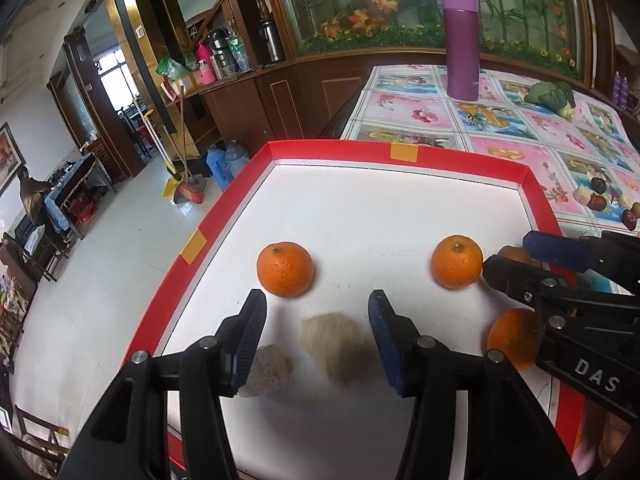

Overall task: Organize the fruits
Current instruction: 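Carry the brown fruit and cake ball into the white tray while opening both tools, then move both open tools back toward the items on the tablecloth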

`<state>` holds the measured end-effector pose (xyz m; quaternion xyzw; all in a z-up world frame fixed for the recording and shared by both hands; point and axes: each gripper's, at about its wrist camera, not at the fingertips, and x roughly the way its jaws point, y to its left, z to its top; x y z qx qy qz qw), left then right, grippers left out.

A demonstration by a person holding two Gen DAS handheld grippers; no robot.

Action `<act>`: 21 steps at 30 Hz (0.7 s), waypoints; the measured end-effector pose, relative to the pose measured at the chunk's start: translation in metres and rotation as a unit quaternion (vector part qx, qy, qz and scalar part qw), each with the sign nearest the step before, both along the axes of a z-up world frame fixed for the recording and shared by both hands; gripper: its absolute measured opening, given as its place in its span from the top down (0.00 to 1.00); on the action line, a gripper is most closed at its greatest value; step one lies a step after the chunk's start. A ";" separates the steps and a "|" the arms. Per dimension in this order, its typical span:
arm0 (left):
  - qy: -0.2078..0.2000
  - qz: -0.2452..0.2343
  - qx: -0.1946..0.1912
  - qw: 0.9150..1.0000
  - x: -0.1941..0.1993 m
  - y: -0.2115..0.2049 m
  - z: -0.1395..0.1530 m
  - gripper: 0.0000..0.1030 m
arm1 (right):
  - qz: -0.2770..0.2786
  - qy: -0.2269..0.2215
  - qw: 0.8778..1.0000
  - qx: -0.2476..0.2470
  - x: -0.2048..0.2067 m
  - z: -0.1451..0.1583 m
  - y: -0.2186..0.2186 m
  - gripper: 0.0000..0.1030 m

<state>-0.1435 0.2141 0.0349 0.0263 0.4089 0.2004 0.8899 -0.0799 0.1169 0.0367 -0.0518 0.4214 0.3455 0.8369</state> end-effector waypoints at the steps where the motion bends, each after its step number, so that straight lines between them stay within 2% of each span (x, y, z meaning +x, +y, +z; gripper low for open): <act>1: 0.000 0.001 -0.002 1.000 0.000 0.000 0.001 0.48 | -0.001 -0.002 1.000 0.007 0.000 0.002 -0.003 0.53; 5: -0.005 0.004 -0.003 1.000 -0.003 -0.001 0.007 0.47 | -0.007 -0.016 0.999 0.043 -0.001 0.014 -0.018 0.53; 11: -0.015 -0.022 -0.014 1.000 0.002 -0.022 0.022 0.39 | -0.061 -0.032 0.995 0.071 0.011 0.025 -0.071 0.53; 21: -0.015 -0.117 -0.003 0.993 0.027 -0.098 0.040 0.37 | -0.192 -0.008 0.977 0.093 0.046 0.021 -0.221 0.53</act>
